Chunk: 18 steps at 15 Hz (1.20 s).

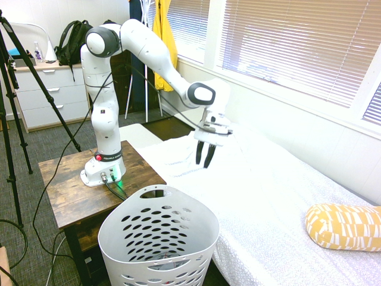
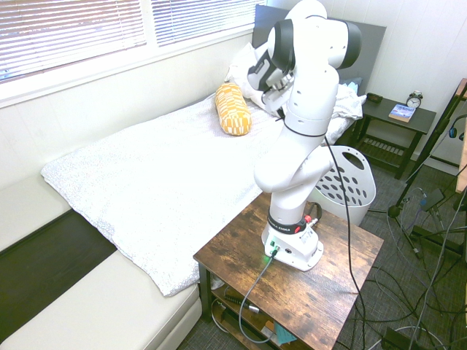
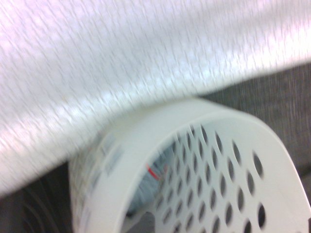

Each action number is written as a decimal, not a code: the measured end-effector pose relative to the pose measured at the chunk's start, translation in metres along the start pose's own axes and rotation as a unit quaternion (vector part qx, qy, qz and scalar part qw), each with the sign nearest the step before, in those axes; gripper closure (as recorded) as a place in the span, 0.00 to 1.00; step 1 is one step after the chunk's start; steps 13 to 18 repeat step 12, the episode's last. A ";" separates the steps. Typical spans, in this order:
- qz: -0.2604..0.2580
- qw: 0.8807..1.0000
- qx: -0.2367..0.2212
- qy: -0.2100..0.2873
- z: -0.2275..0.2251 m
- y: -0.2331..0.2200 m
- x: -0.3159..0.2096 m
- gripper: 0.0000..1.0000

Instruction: Put my clothes in the laundry bag

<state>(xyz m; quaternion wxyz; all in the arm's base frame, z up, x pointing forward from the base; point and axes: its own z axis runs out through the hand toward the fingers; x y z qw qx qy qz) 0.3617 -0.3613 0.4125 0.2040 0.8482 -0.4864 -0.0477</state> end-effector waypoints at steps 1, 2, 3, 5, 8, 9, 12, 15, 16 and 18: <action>-0.003 1.000 0.025 0.011 -0.022 -0.032 0.002 0.00; -0.006 0.999 0.048 0.020 -0.040 -0.063 0.002 0.00; -0.008 0.997 0.069 0.027 -0.055 -0.098 -0.002 0.00; -0.020 0.994 0.101 0.036 -0.082 -0.174 -0.028 0.00; -0.049 0.983 0.167 0.061 -0.143 -0.300 -0.139 0.00; -0.062 0.978 0.187 0.066 -0.162 -0.331 -0.182 0.00; -0.074 0.974 0.204 0.069 -0.181 -0.376 -0.237 0.00; -0.074 0.974 0.204 0.069 -0.181 -0.376 -0.237 0.00; -0.074 0.974 0.204 0.069 -0.181 -0.376 -0.237 0.00; -0.074 0.974 0.204 0.069 -0.181 -0.376 -0.237 0.00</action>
